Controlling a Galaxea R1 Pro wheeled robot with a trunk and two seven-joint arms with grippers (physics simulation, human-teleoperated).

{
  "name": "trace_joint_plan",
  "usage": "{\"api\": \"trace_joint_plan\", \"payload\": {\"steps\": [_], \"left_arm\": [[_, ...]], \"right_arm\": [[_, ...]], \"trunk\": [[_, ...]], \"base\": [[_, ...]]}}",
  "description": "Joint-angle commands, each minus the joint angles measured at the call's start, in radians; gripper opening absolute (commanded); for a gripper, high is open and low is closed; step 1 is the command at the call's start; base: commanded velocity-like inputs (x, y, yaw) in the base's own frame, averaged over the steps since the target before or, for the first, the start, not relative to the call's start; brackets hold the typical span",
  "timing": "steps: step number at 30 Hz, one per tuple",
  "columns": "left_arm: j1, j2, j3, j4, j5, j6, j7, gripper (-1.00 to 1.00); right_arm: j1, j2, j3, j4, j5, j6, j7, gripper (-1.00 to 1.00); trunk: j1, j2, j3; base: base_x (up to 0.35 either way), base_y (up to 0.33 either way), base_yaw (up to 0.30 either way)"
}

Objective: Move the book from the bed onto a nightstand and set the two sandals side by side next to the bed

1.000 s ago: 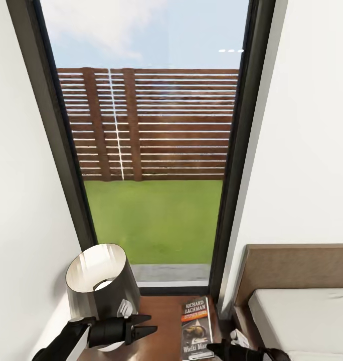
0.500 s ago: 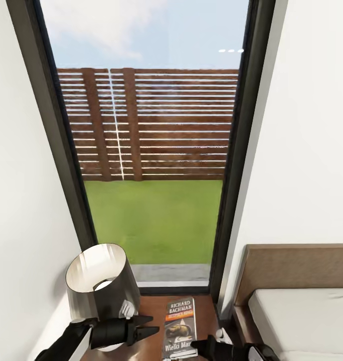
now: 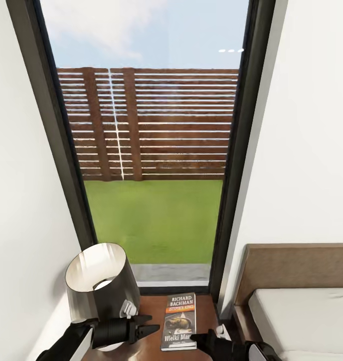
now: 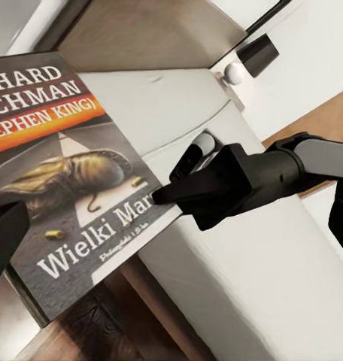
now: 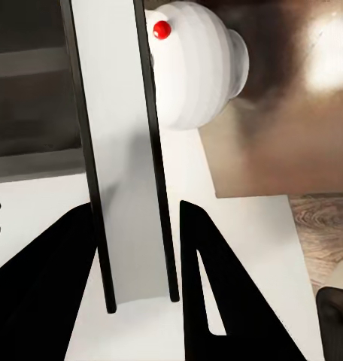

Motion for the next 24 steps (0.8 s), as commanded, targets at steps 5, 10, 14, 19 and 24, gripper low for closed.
{"api": "trace_joint_plan", "payload": {"steps": [5, 10, 14, 19, 24], "left_arm": [[-0.001, 0.001, -0.005, 0.0, 0.01, 0.011, 0.0, 1.0], [-0.001, 0.001, -0.005, 0.0, 0.01, 0.011, 0.0, 1.0], [-0.001, 0.001, -0.005, 0.0, 0.01, 0.011, 0.0, 1.0], [-0.001, 0.001, -0.006, 0.0, 0.01, 0.011, 0.0, 1.0], [-0.001, -0.004, -0.006, 0.0, 0.01, 0.011, 0.0, 1.0]], "right_arm": [[-0.001, 0.001, -0.003, 0.0, 0.0, 0.003, -0.005, -1.0], [-0.001, 0.001, -0.003, 0.001, 0.0, 0.002, -0.006, -1.0], [-0.001, 0.001, -0.003, 0.0, 0.0, 0.002, -0.006, -1.0], [-0.001, 0.001, -0.003, 0.0, 0.0, 0.002, -0.005, -1.0], [-0.001, 0.001, -0.003, 0.0, 0.001, 0.002, 0.0, -1.0]], "trunk": [[0.019, -0.036, -0.017], [0.039, -0.071, -0.033], [0.054, -0.099, -0.045], [0.073, -0.134, -0.061], [0.092, -0.169, -0.077]], "base": [[0.0, 0.0, 0.0], [0.0, 0.0, 0.0], [0.0, 0.0, 0.0], [0.0, 0.0, 0.0], [0.0, 0.0, 0.0]]}}
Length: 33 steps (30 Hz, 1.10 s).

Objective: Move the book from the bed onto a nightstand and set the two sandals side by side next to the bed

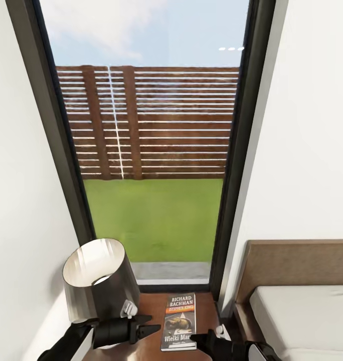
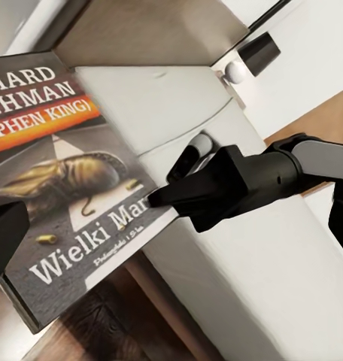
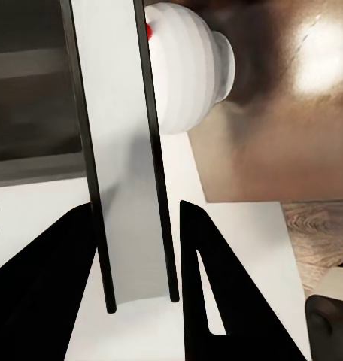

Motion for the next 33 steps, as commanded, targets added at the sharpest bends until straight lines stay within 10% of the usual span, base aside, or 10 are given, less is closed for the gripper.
{"api": "trace_joint_plan", "payload": {"steps": [1, 33], "left_arm": [[-0.001, 0.0, -0.005, 0.0, 0.01, 0.01, 0.001, 1.0], [-0.001, -0.002, -0.004, 0.0, 0.01, 0.011, -0.001, 1.0]], "right_arm": [[-0.001, 0.0, -0.005, 0.0, -0.001, 0.006, 0.002, -1.0], [-0.001, 0.0, -0.003, -0.015, -0.001, 0.003, 0.004, -1.0]], "trunk": [[0.004, -0.008, -0.004], [0.127, -0.232, -0.105]], "base": [[0.0, 0.0, 0.0], [0.0, 0.0, 0.0]]}}
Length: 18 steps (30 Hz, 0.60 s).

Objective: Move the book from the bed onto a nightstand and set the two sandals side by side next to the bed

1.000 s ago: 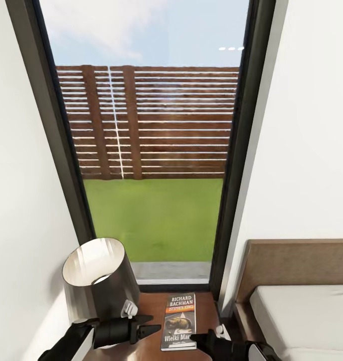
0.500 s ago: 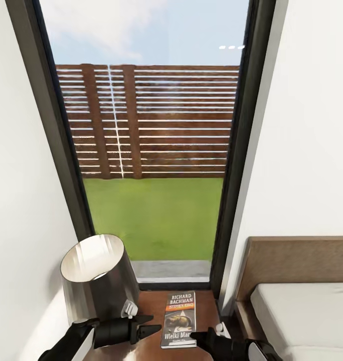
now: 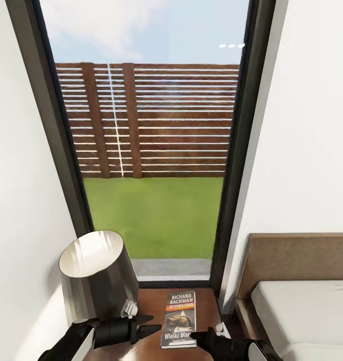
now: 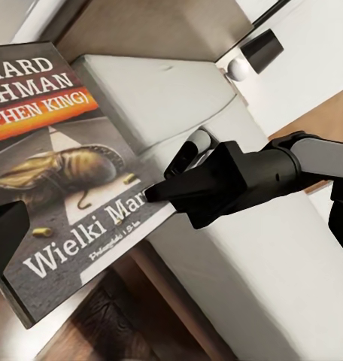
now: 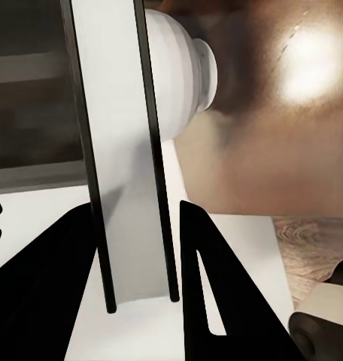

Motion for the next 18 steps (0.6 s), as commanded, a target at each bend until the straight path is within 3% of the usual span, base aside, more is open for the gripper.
{"api": "trace_joint_plan", "payload": {"steps": [1, 18], "left_arm": [[-0.001, 0.001, -0.005, 0.0, 0.01, 0.01, 0.0, 1.0], [-0.001, 0.001, -0.006, 0.0, 0.01, 0.01, 0.002, 1.0]], "right_arm": [[-0.001, 0.0, -0.005, 0.0, -0.001, 0.006, 0.002, -1.0], [-0.001, 0.0, -0.006, -0.001, -0.001, 0.008, 0.003, -1.0]], "trunk": [[0.004, -0.008, -0.004], [0.069, -0.127, -0.058]], "base": [[0.0, 0.0, 0.0], [0.0, 0.0, 0.0]]}}
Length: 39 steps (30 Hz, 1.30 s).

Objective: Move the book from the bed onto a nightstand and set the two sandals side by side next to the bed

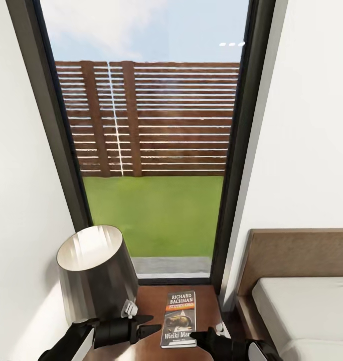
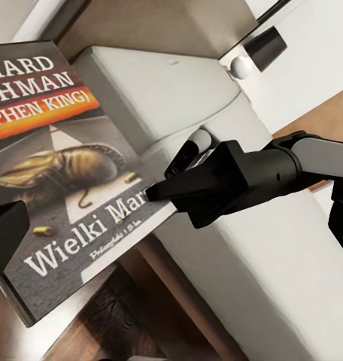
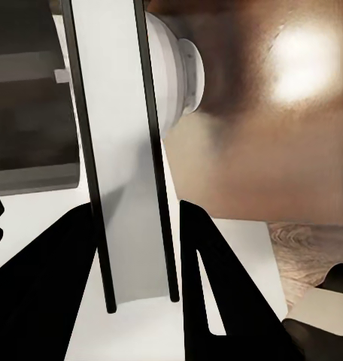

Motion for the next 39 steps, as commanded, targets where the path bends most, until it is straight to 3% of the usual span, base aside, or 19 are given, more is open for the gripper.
{"api": "trace_joint_plan", "payload": {"steps": [1, 12, 20, 39], "left_arm": [[-0.001, 0.001, -0.005, 0.0, 0.01, 0.01, 0.0, 1.0], [-0.001, 0.001, -0.005, 0.0, 0.01, 0.01, 0.0, 1.0], [-0.001, 0.001, -0.005, 0.0, 0.01, 0.01, 0.0, 1.0], [-0.001, 0.001, -0.006, 0.0, 0.01, 0.01, 0.002, 1.0]], "right_arm": [[-0.001, 0.0, -0.005, 0.0, -0.001, 0.006, 0.002, -1.0], [-0.001, -0.001, -0.004, -0.004, -0.003, 0.007, 0.008, -1.0], [-0.001, -0.001, -0.004, -0.002, -0.002, 0.007, 0.082, -1.0], [-0.001, 0.0, -0.004, 0.0, -0.001, 0.006, 0.084, -1.0]], "trunk": [[0.004, -0.008, -0.004], [0.046, -0.085, -0.039], [0.077, -0.141, -0.064], [0.15, -0.274, -0.123]], "base": [[0.0, 0.0, 0.0], [0.0, 0.0, 0.0], [0.0, 0.0, 0.0], [0.0, 0.0, 0.0]]}}
